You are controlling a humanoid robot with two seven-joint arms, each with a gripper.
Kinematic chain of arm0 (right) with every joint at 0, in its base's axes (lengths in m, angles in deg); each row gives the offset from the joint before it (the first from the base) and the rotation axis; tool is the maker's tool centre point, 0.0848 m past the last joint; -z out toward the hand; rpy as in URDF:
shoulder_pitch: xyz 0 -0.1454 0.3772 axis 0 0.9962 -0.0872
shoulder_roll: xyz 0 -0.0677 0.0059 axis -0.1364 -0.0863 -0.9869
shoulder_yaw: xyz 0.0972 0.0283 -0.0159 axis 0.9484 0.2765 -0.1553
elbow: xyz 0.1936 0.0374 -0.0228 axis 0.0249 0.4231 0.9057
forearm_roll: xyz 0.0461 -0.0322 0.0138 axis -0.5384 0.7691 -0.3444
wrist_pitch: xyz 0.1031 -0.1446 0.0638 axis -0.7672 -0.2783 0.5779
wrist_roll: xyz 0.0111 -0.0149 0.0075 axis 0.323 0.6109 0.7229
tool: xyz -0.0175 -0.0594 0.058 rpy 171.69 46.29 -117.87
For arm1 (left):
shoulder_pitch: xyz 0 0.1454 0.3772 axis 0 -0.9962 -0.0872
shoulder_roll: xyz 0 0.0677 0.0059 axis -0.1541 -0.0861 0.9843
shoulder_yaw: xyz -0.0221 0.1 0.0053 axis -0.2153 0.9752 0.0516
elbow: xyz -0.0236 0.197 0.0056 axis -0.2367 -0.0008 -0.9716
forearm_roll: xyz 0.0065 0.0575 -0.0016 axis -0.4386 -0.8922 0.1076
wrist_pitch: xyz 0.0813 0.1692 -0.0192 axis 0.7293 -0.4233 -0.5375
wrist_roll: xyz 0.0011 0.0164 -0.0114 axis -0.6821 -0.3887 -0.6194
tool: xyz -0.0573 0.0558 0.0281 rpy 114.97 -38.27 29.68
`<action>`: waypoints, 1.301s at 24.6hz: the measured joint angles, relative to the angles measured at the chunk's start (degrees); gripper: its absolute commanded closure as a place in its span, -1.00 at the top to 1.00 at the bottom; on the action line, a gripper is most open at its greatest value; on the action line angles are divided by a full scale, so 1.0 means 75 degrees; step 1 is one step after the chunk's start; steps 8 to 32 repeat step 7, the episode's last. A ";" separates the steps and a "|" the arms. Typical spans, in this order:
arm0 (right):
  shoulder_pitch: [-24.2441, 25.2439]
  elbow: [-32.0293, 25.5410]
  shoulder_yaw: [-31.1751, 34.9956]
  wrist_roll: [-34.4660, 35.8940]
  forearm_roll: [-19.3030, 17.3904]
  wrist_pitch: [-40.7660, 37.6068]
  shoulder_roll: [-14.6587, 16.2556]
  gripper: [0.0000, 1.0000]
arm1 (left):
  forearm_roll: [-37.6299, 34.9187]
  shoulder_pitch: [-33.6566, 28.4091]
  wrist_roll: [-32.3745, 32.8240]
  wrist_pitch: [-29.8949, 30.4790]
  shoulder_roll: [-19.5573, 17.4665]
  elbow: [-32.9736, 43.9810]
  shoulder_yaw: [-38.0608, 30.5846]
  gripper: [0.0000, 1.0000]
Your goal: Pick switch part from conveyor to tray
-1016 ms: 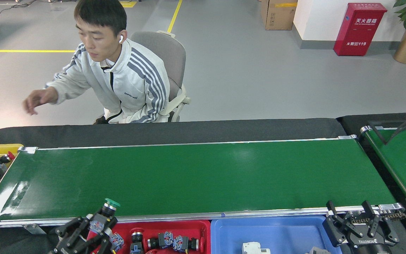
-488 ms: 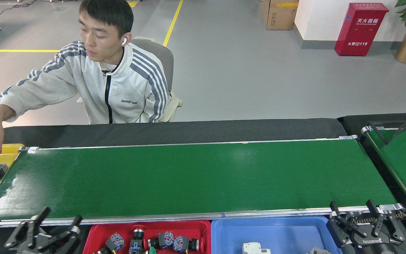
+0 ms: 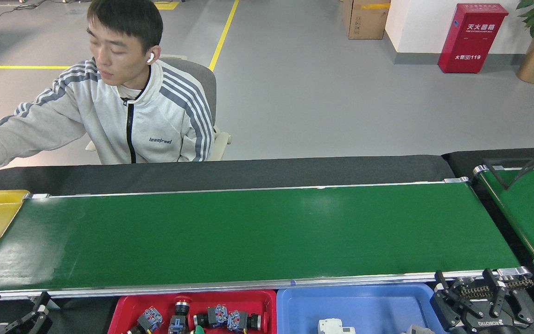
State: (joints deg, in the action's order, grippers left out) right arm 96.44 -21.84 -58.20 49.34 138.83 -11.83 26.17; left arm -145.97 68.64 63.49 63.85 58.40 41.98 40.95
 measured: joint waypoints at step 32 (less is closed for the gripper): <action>0.0000 -0.0029 0.0000 -0.0014 0.0000 0.0022 -0.0045 0.99 | 0.0005 -0.0042 0.0004 0.0186 -0.0001 -0.0018 -0.0156 1.00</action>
